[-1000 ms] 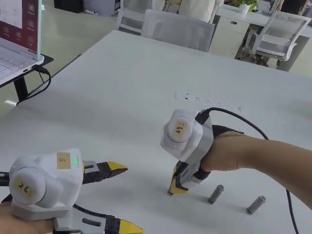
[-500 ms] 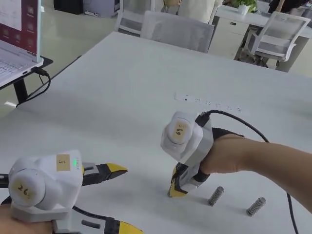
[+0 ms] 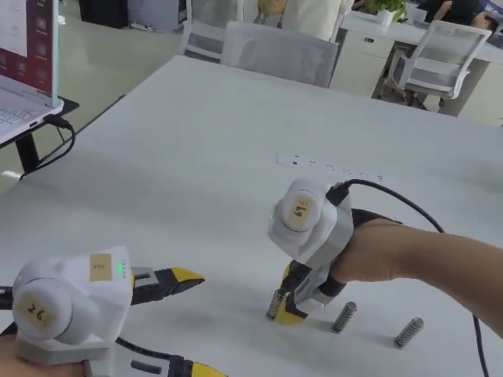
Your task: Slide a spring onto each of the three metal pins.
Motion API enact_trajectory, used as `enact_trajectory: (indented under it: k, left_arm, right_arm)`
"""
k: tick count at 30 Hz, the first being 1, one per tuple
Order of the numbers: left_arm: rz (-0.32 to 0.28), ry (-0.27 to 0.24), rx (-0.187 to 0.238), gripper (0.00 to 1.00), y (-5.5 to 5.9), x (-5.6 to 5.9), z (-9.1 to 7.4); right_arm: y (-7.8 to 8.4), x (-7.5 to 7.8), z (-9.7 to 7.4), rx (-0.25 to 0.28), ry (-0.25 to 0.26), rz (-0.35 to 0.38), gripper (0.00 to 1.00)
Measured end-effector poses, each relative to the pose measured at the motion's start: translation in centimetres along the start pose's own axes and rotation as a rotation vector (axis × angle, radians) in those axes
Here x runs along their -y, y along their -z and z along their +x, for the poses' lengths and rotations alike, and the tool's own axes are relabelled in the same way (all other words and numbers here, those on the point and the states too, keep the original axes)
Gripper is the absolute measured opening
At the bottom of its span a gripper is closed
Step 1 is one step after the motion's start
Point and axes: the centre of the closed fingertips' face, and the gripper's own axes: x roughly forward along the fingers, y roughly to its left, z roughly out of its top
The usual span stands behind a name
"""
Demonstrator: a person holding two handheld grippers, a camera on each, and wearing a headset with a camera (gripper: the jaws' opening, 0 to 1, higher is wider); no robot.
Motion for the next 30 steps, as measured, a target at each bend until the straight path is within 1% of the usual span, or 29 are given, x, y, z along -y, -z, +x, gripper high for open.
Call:
enact_trajectory:
  k: [2,4,6,10,13,15,16,17,18,22,24,27,30]
  left_arm:
    - [-0.001,0.001,0.000,0.69,0.0,0.0,0.0]
    - [-0.003,0.001,-0.002,0.69,0.0,-0.1,0.1]
    - [-0.003,0.002,-0.003,0.69,-0.1,-0.1,0.2]
    - [0.000,0.005,-0.006,0.69,-0.3,-0.1,0.4]
    - [0.001,0.008,-0.006,0.69,-0.4,-0.1,0.5]
    - [0.000,0.008,-0.006,0.69,-0.5,-0.2,0.6]
    - [-0.001,0.008,-0.006,0.69,-0.6,-0.2,0.6]
    - [-0.001,0.007,-0.007,0.69,-0.6,-0.2,0.6]
    - [0.000,0.007,-0.007,0.69,-0.6,-0.3,0.7]
    - [-0.002,0.006,-0.012,0.69,-0.6,-0.4,0.8]
    - [-0.004,0.007,-0.010,0.69,-0.8,-0.3,0.9]
    - [-0.002,0.009,-0.012,0.69,-0.9,-0.4,1.1]
    - [-0.001,0.011,-0.016,0.69,-1.0,-0.3,1.3]
  right_arm:
    - [0.2,0.0,-0.4,0.012,0.002,0.014,0.26]
    - [0.5,0.3,-0.8,0.022,0.018,0.019,0.27]
    - [0.5,0.4,-1.2,0.051,0.025,0.043,0.27]
    - [0.9,0.8,-2.2,0.097,0.055,0.070,0.28]
    - [1.0,1.0,-2.9,0.140,0.071,0.106,0.28]
    - [1.2,1.3,-3.5,0.175,0.091,0.121,0.29]
    - [1.3,1.2,-3.7,0.182,0.094,0.129,0.29]
    - [1.3,1.3,-4.0,0.198,0.101,0.140,0.30]
    - [1.3,1.3,-4.4,0.227,0.105,0.155,0.30]
    - [2.3,1.6,-5.3,0.271,0.133,0.202,0.30]
    - [2.6,1.7,-5.7,0.304,0.144,0.225,0.31]
    - [3.1,1.9,-6.1,0.323,0.160,0.244,0.31]
    - [3.6,2.1,-6.9,0.361,0.184,0.274,0.32]
